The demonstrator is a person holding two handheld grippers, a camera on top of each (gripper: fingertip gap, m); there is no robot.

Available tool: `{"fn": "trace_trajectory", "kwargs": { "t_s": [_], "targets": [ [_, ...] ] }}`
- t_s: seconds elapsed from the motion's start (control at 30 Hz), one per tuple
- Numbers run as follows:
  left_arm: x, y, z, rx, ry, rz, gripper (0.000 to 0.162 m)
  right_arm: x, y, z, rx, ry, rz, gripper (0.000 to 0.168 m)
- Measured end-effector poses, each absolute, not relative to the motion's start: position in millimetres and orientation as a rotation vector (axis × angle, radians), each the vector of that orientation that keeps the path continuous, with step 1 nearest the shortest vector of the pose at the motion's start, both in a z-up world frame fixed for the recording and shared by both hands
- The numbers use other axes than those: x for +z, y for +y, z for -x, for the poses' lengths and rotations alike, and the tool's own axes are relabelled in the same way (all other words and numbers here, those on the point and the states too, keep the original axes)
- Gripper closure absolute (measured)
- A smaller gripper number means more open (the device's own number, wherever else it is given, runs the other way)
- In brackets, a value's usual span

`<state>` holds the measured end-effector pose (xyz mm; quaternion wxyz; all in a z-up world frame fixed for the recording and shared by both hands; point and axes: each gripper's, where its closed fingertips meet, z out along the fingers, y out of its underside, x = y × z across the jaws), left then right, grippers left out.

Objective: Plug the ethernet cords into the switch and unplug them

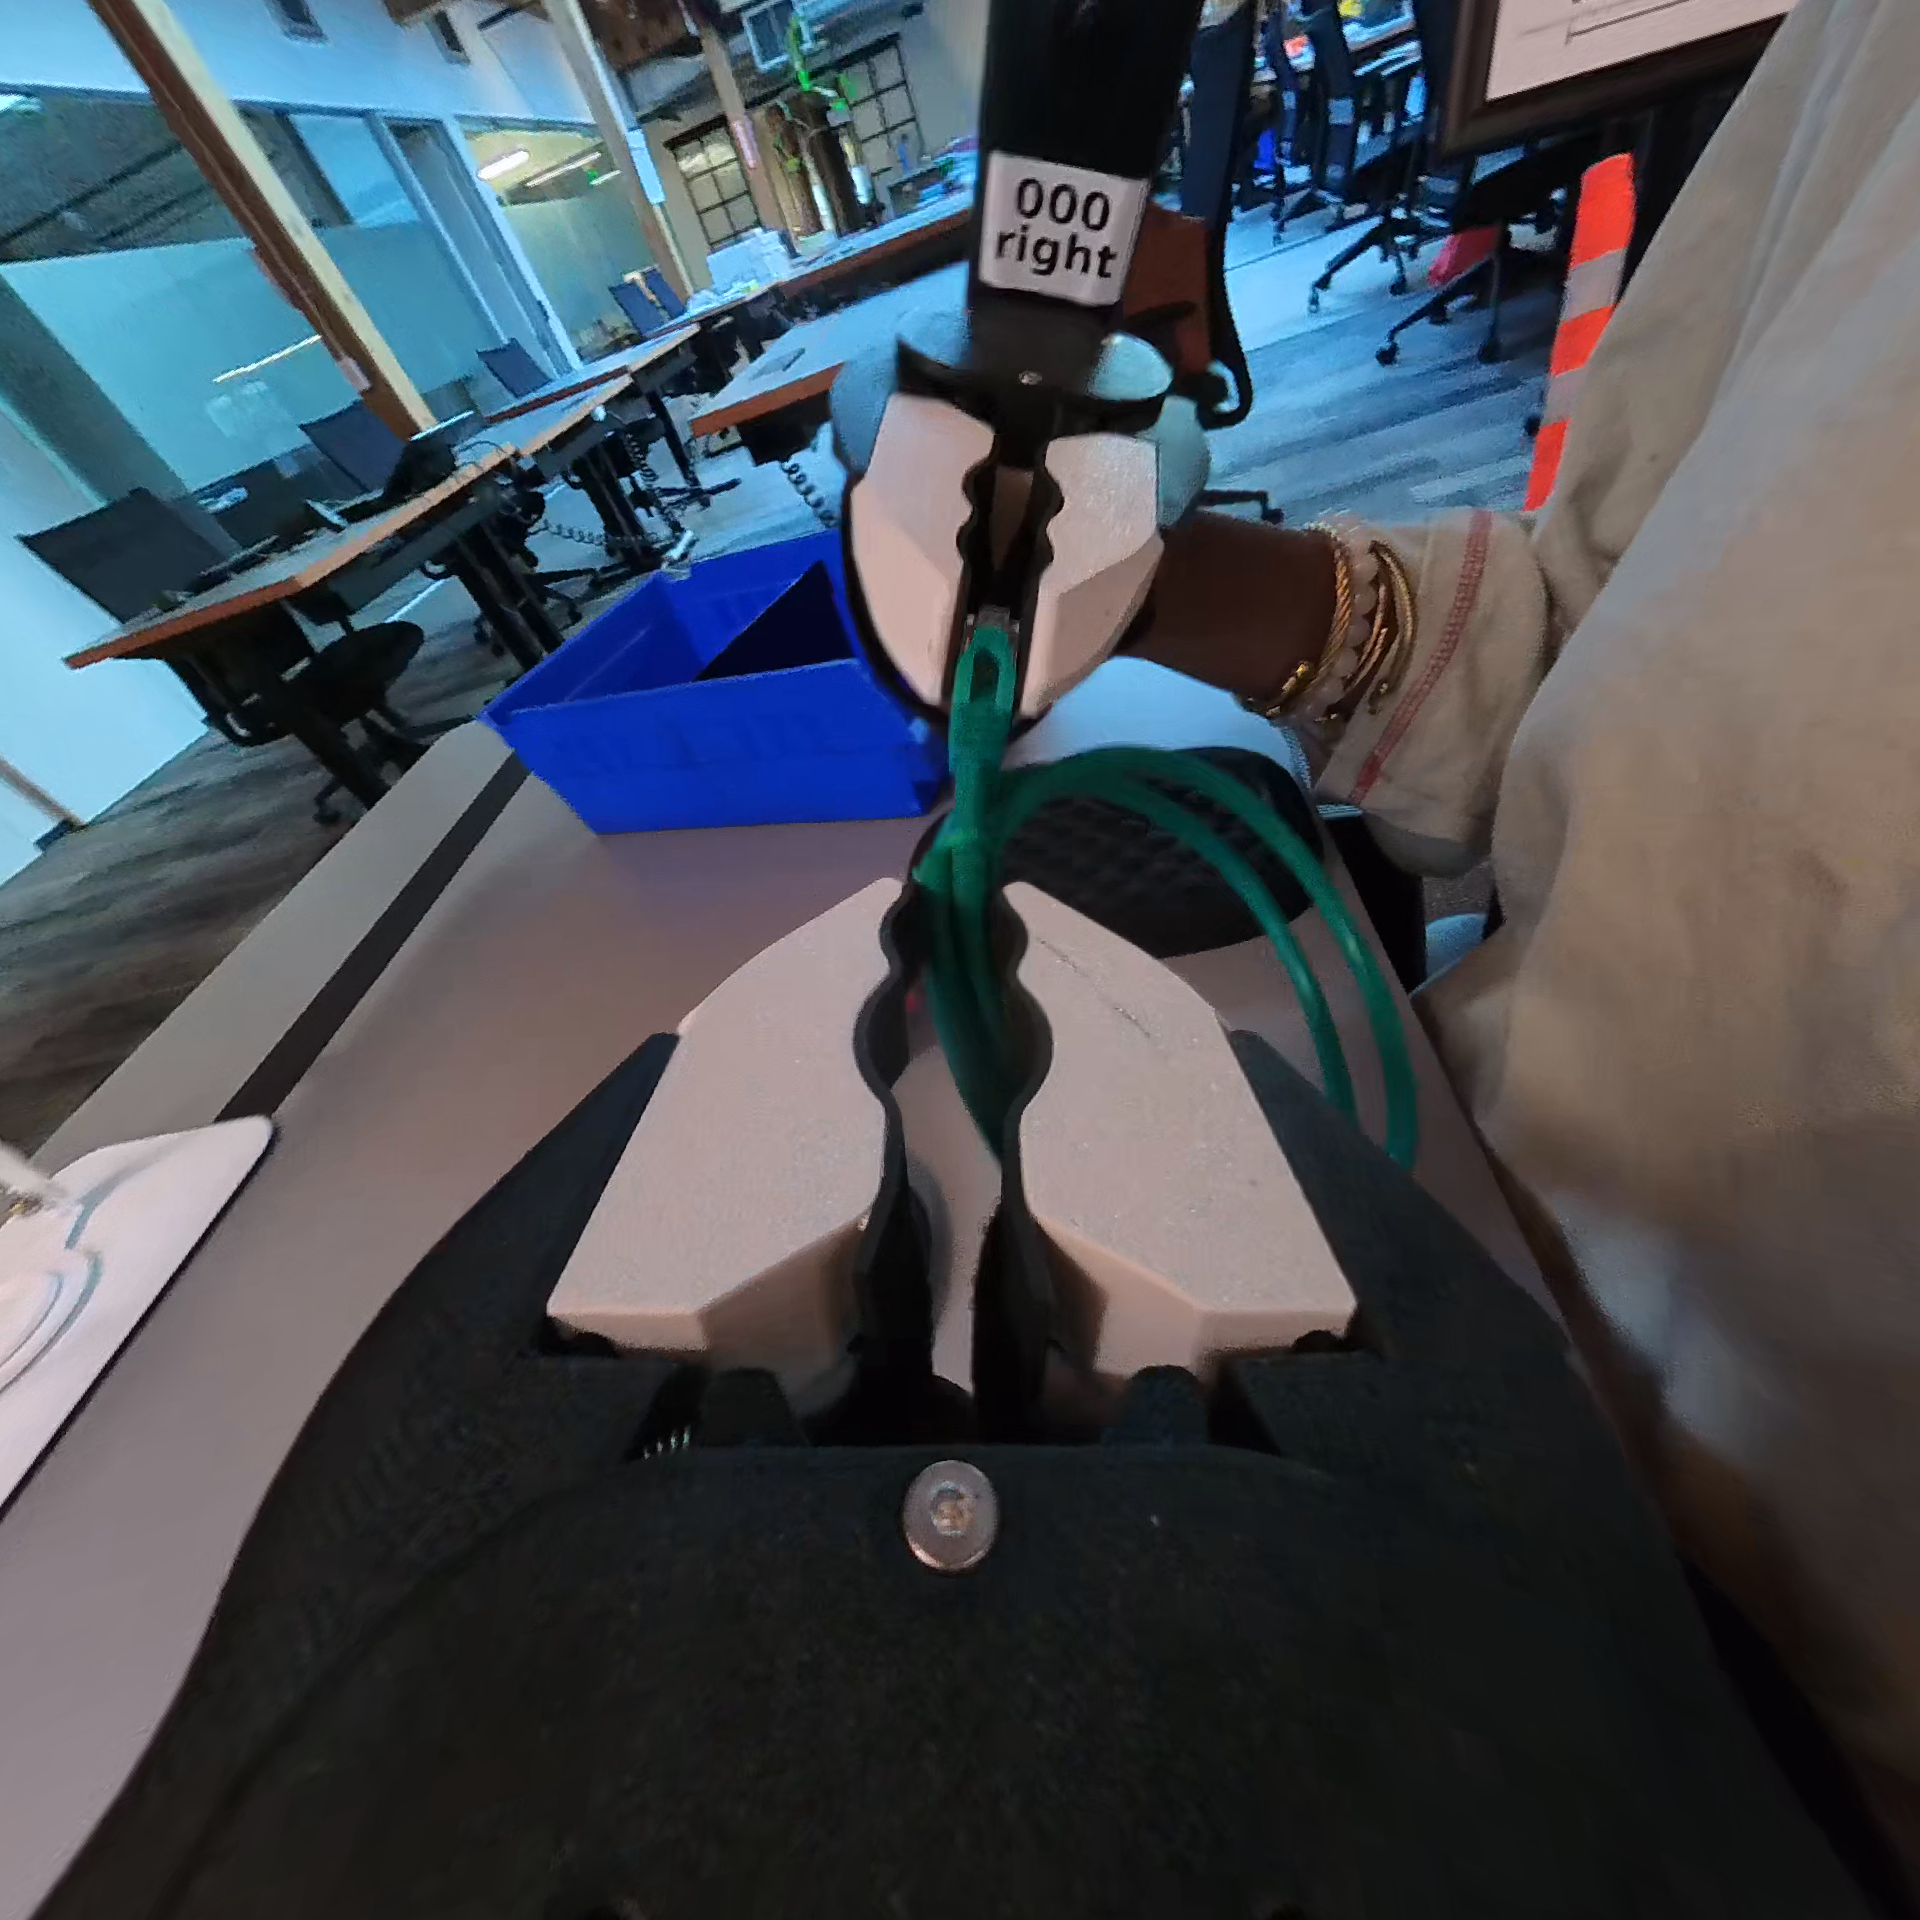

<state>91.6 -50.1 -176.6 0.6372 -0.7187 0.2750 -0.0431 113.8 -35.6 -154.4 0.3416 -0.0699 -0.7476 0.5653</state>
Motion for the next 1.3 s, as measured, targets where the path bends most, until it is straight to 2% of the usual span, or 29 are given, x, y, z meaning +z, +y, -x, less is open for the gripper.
{"fn": "trace_trajectory", "kwargs": {
  "t_s": [0.17, 0.27, 0.37, 0.5, 0.67, 0.97, 1.03, 1.07, 1.1, 1.3],
  "targets": [
    [-186.4, -60.5, -84.6, -0.111, 0.615, 1.683, 0.150, -155.7, -27.4, -116.1, 1.473, -1.952, 0.210, 0.156],
    [-173.4, -56.1, -90.4, -0.105, 0.598, 1.626, 0.135, -156.9, -30.7, -115.1, 1.497, -1.957, 0.199, 0.156],
    [-163.6, -46.9, -94.9, -0.137, 0.563, 1.603, 0.139, -162.3, -34.7, -111.3, 1.450, -1.974, 0.192, 0.156],
    [-176.0, -39.8, -95.0, -0.220, 0.527, 1.680, 0.149, -162.1, -37.9, -111.0, 1.389, -1.978, 0.178, 0.156],
    [-197.8, -38.1, -91.7, -0.187, 0.541, 1.774, 0.134, -154.8, -42.9, -118.8, 1.411, -1.964, 0.144, 0.156],
    [-191.6, -41.0, -109.8, -0.310, 0.686, 1.725, 0.132, -160.7, -51.2, -125.0, 1.410, -2.021, 0.067, 0.156],
    [-196.0, -40.7, -116.6, -0.328, 0.773, 1.733, 0.136, -160.7, -54.7, -126.3, 1.412, -2.032, 0.042, 0.156],
    [-198.8, -39.7, -118.2, -0.336, 0.799, 1.748, 0.146, -160.8, -56.3, -127.1, 1.412, -2.038, 0.029, 0.156],
    [-200.1, -38.7, -118.7, -0.346, 0.812, 1.756, 0.148, -160.7, -57.1, -127.6, 1.405, -2.041, 0.020, 0.156],
    [-199.7, -39.9, -109.3, -0.395, 0.721, 1.756, 0.150, -159.4, -42.8, -125.5, 1.341, -2.014, 0.069, 0.156]
  ]
}}
